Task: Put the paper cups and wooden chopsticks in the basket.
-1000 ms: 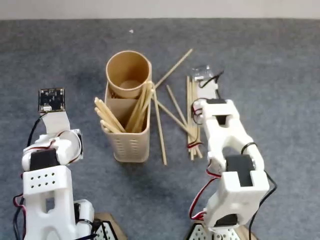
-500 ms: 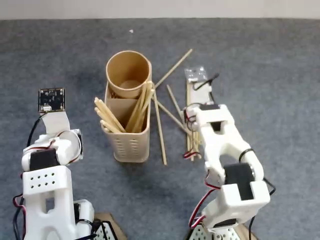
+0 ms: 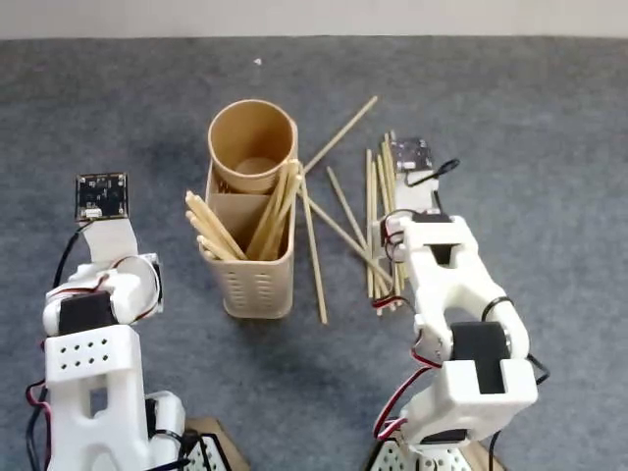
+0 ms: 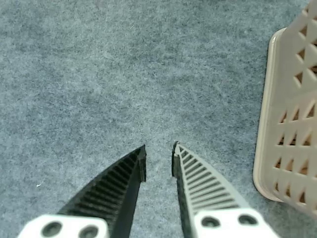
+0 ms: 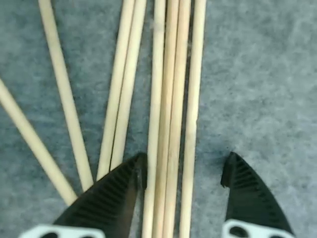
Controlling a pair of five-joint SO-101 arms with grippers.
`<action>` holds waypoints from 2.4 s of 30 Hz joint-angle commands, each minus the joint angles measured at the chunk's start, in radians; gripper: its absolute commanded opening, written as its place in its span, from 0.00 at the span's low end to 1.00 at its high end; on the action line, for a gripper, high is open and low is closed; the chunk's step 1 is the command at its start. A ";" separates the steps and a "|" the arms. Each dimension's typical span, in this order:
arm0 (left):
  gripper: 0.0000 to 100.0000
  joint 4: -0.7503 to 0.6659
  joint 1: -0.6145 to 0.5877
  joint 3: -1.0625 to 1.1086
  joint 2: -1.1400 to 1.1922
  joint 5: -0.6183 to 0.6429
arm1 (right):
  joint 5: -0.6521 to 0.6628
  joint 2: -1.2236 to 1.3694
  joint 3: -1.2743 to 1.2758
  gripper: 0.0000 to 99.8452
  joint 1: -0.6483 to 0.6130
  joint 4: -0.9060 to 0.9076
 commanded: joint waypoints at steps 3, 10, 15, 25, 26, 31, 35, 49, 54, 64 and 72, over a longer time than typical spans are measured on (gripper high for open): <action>0.12 -0.017 0.015 -0.002 -0.015 -0.003 | -0.011 -0.042 -0.004 0.24 0.025 -0.010; 0.12 -0.017 0.015 -0.002 -0.015 -0.005 | -0.017 -0.097 -0.001 0.24 0.021 -0.010; 0.12 -0.017 0.015 -0.002 -0.015 -0.005 | -0.018 -0.189 0.005 0.24 0.019 -0.010; 0.12 -0.015 0.015 -0.002 -0.015 -0.005 | -0.011 -0.059 -0.005 0.24 0.054 -0.013; 0.12 -0.015 0.015 -0.002 -0.015 -0.005 | -0.011 -0.047 -0.008 0.24 0.059 -0.027; 0.12 -0.015 0.015 -0.002 -0.015 -0.005 | -0.011 -0.002 -0.047 0.24 0.065 -0.035; 0.12 -0.014 0.015 -0.002 -0.015 -0.005 | -0.011 0.001 -0.044 0.24 0.065 -0.035; 0.12 -0.015 0.015 -0.002 -0.015 -0.005 | -0.028 -0.068 -0.039 0.00 0.062 -0.033; 0.12 -0.017 0.027 -0.002 -0.015 -0.005 | -0.137 -0.337 -0.038 0.00 0.053 -0.031; 0.12 -0.018 0.051 0.008 -0.015 -0.006 | -0.144 -0.816 -0.044 0.00 -0.113 -0.031; 0.12 -0.035 0.050 0.013 -0.015 -0.008 | -0.252 -0.998 -0.045 0.00 -0.314 -0.038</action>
